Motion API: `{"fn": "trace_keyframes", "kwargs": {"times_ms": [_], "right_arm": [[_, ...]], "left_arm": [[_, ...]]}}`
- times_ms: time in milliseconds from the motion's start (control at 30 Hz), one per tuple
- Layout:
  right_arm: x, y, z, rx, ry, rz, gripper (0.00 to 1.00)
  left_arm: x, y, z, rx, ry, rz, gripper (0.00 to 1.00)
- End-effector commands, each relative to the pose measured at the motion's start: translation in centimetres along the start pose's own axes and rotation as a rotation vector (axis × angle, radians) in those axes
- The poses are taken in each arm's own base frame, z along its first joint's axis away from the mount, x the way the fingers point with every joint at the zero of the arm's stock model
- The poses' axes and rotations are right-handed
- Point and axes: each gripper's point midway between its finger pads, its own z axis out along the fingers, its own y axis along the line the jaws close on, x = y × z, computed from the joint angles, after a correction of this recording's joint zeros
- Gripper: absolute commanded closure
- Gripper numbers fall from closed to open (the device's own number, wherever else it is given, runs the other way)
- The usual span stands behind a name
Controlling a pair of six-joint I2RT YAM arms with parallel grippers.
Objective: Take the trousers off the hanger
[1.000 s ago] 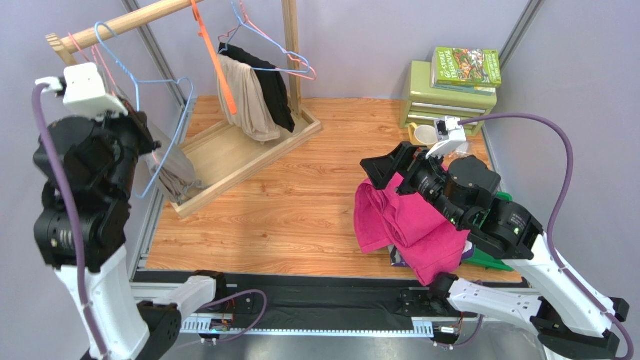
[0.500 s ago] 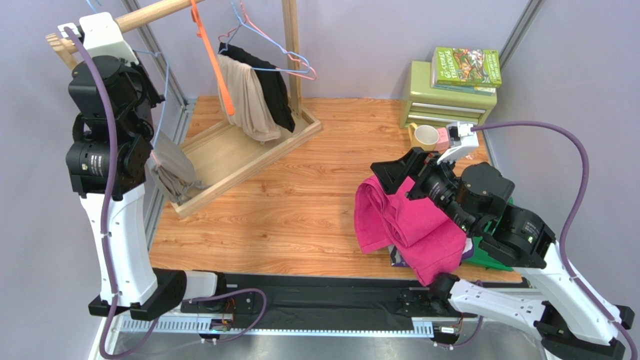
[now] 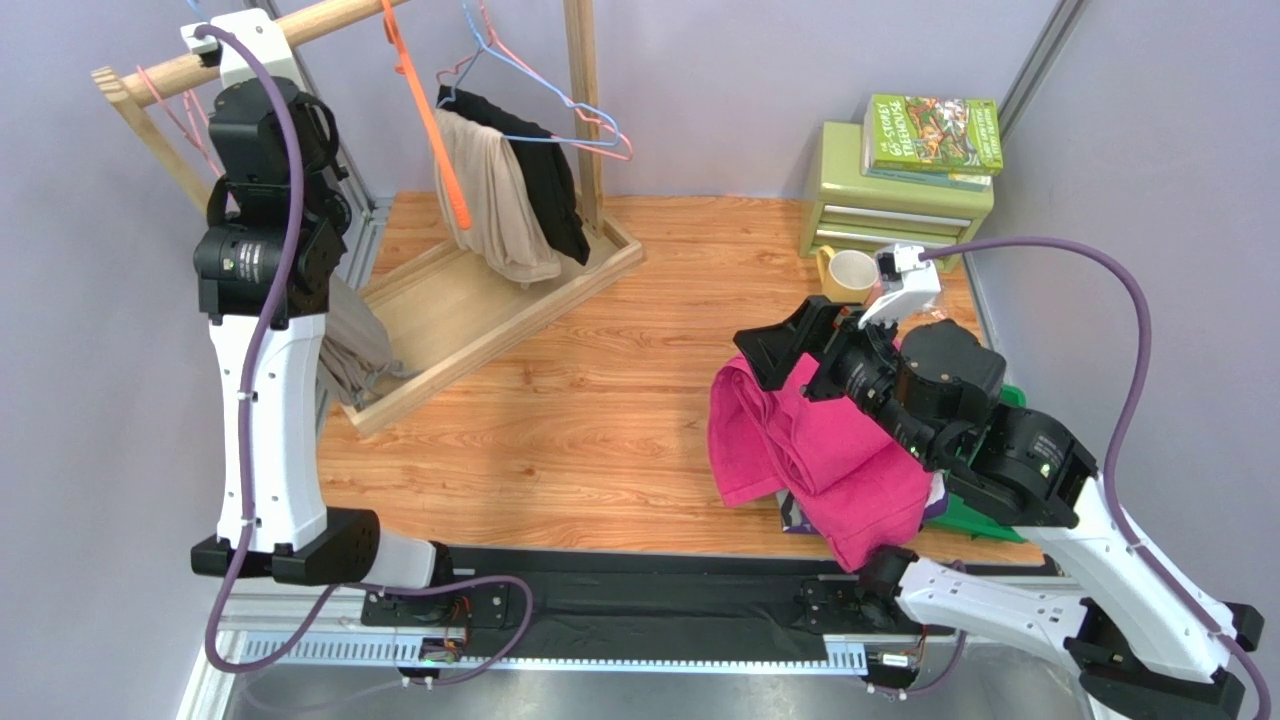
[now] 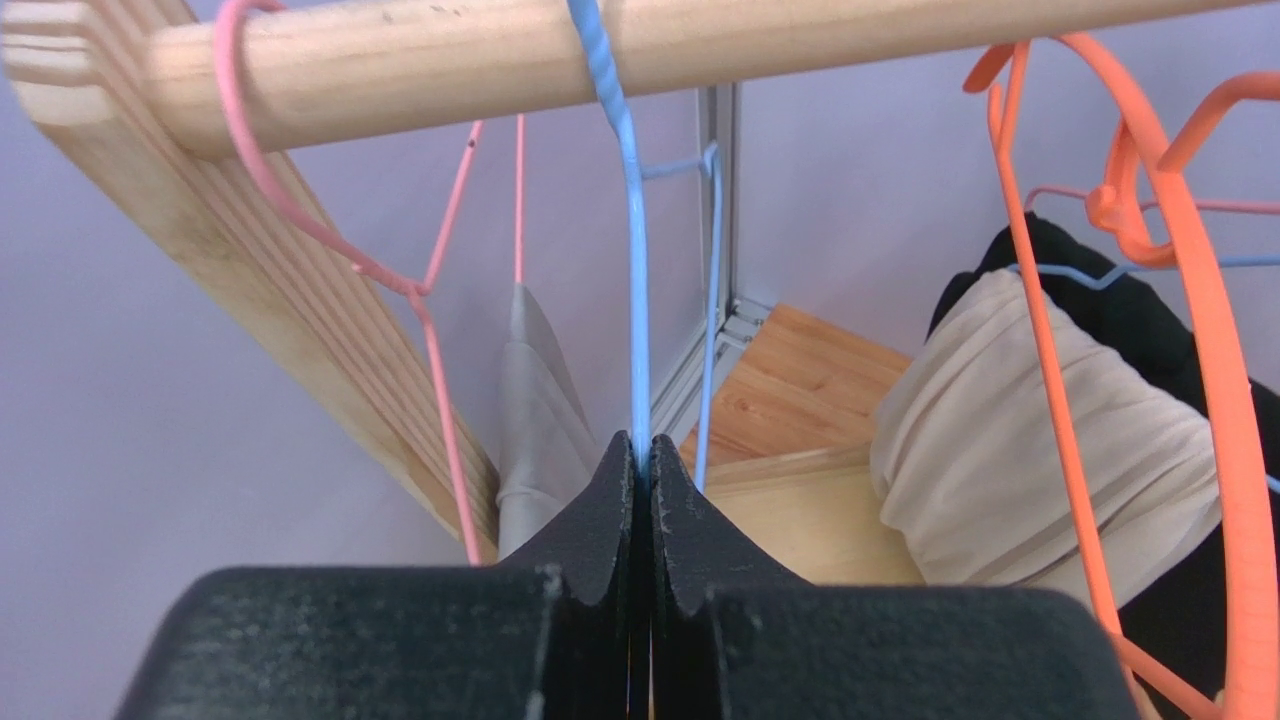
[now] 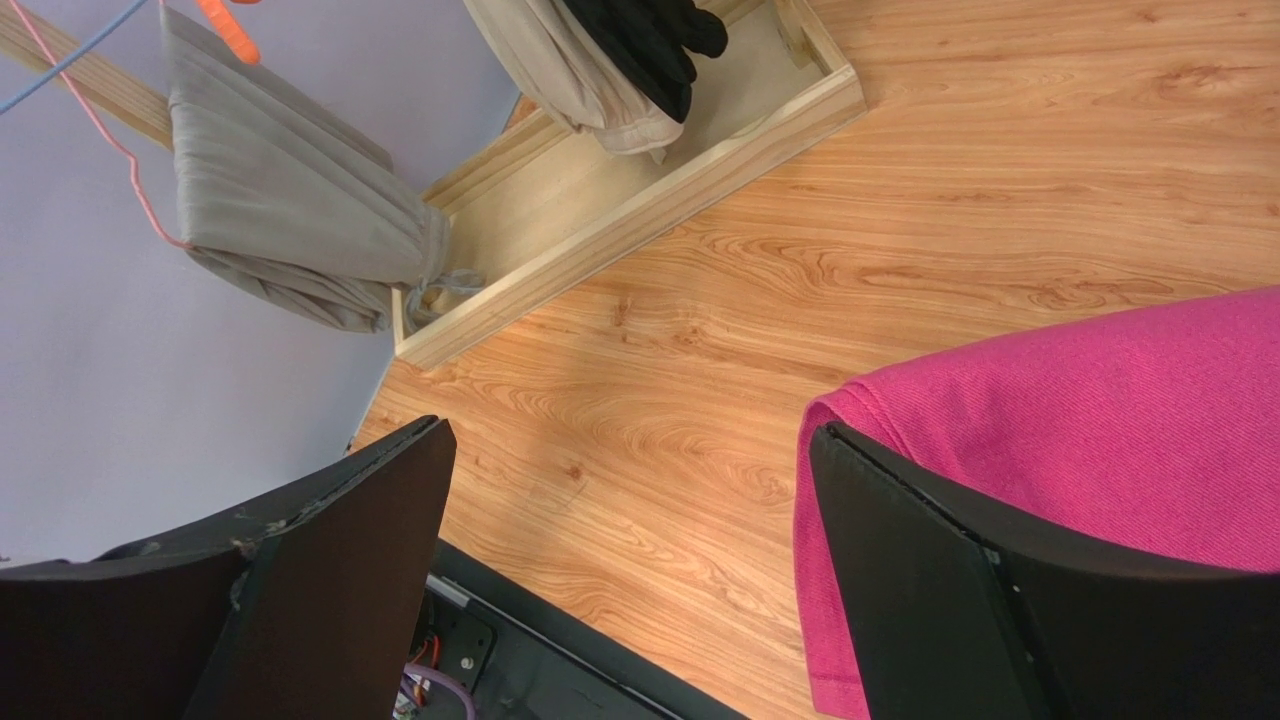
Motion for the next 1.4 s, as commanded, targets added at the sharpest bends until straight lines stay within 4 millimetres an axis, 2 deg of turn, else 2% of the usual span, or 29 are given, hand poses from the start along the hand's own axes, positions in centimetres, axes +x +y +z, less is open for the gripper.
{"fn": "trace_keyframes", "kwargs": {"times_ms": [0, 300, 400, 567, 667, 700, 767, 800, 1000, 1067, 1100, 1167, 1200, 1233, 1267, 1300, 1333, 1367], "right_arm": [[-0.1, 0.4, 0.5, -0.002, 0.006, 0.014, 0.06], [1.0, 0.6, 1.5, -0.001, 0.043, 0.025, 0.06], [1.4, 0.6, 1.6, 0.0, 0.051, 0.026, 0.06], [2.0, 0.3, 1.7, 0.005, 0.063, 0.03, 0.06], [2.4, 0.1, 1.6, 0.005, 0.071, 0.035, 0.06], [2.6, 0.0, 1.6, 0.007, 0.073, 0.035, 0.06], [2.9, -0.2, 1.5, 0.007, 0.078, 0.035, 0.06], [2.8, -0.2, 1.4, 0.005, 0.075, 0.038, 0.06], [3.7, -0.5, 1.3, -0.006, 0.086, 0.041, 0.06], [4.0, -0.3, 1.5, -0.019, 0.09, 0.046, 0.06], [4.3, -0.1, 1.6, -0.031, 0.101, 0.048, 0.05], [4.8, 0.0, 1.7, -0.042, 0.112, 0.051, 0.05], [5.1, 0.1, 1.7, -0.05, 0.122, 0.053, 0.05], [5.1, 0.2, 1.8, -0.056, 0.119, 0.057, 0.05], [5.6, 0.1, 1.9, -0.057, 0.132, 0.062, 0.05], [5.7, 0.1, 1.8, -0.063, 0.131, 0.068, 0.05], [5.8, 0.2, 1.9, -0.07, 0.128, 0.078, 0.04], [6.1, 0.2, 1.9, -0.072, 0.131, 0.096, 0.04]], "left_arm": [[-0.4, 0.2, 0.2, -0.024, -0.025, -0.013, 1.0], [3.4, -0.8, -0.5, 0.046, 0.048, -0.043, 1.0], [4.2, -0.8, -1.3, 0.076, 0.059, -0.05, 1.0], [5.6, -2.2, -2.2, 0.176, 0.104, -0.035, 1.0], [6.5, -2.8, -3.1, 0.238, 0.147, -0.028, 0.89], [7.0, -2.9, -3.5, 0.252, 0.165, -0.023, 0.76], [7.5, -3.4, -4.1, 0.295, 0.186, -0.032, 0.65], [7.8, -3.4, -4.6, 0.306, 0.2, -0.035, 0.56], [8.3, -3.9, -7.8, 0.422, 0.218, -0.111, 0.25], [8.4, -4.4, -8.9, 0.473, 0.223, -0.141, 0.22], [7.8, -4.4, -9.8, 0.501, 0.2, -0.179, 0.21], [7.7, -5.8, -11.4, 0.609, 0.203, -0.22, 0.19], [6.6, -6.2, -12.6, 0.669, 0.166, -0.27, 0.19], [6.1, -7.4, -14.2, 0.778, 0.164, -0.294, 0.19], [6.5, -8.4, -14.8, 0.833, 0.187, -0.333, 0.18], [4.9, -8.8, -16.1, 0.909, 0.129, -0.369, 0.18], [4.7, -10.1, -17.8, 1.03, 0.141, -0.384, 0.18], [5.4, -11.0, -18.4, 1.087, 0.185, -0.429, 0.18]]}}
